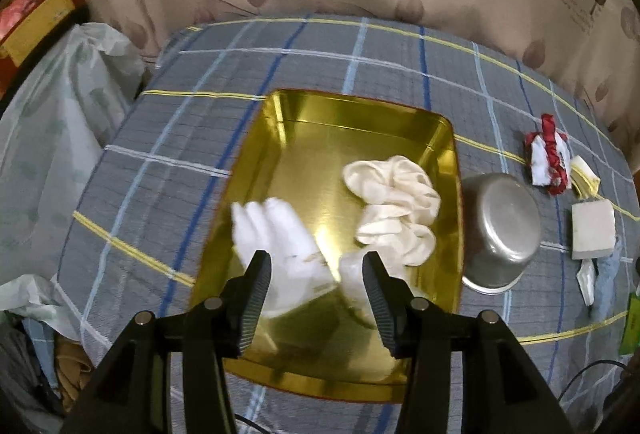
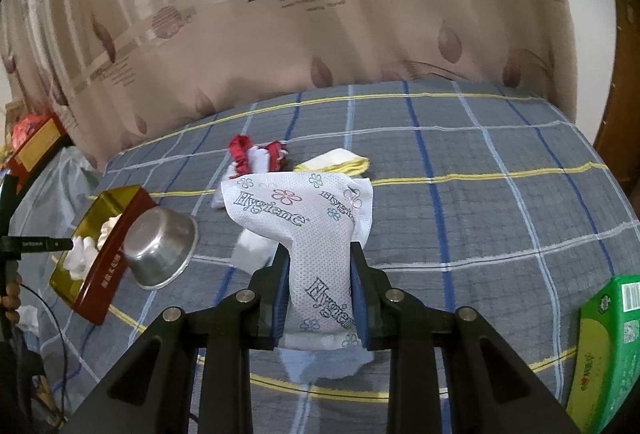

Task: Organize soft objects
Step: 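Carry the plastic-wrapped item into the gold tray and open the left tool, then carry the Hygiene pad pack over the gold tray and open the right tool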

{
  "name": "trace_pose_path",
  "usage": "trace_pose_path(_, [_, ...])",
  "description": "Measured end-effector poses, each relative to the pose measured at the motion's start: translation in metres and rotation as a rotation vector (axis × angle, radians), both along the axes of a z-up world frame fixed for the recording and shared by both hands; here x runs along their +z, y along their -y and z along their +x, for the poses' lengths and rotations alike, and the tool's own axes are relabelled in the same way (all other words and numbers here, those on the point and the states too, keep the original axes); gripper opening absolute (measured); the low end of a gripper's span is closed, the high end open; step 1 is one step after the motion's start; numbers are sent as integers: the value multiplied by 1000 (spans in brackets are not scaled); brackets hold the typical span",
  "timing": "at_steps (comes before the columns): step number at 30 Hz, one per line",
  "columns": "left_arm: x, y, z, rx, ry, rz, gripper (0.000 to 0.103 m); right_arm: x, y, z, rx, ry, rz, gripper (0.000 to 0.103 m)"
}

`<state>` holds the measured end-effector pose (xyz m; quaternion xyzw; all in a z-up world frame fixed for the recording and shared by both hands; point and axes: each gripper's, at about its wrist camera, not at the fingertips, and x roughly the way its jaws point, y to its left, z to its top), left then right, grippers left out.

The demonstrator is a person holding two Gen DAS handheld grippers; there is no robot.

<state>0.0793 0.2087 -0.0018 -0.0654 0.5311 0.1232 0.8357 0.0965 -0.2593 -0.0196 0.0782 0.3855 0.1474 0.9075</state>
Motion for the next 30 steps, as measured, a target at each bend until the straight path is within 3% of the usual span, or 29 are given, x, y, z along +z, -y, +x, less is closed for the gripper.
trace_pose_path(11, [-2, -38, -29, 76, 22, 23, 49, 14, -63, -4, 132, 2, -24, 25])
trace_pose_path(23, [-5, -71, -54, 126, 34, 13, 49, 27, -198, -9, 424, -19, -38, 25])
trace_pose_path(27, [-2, -68, -56, 115, 35, 81, 49, 27, -240, -6, 489, -18, -60, 25])
trace_pose_path(30, [1, -67, -57, 100, 47, 66, 49, 28, -266, 1, 518, -12, -68, 25])
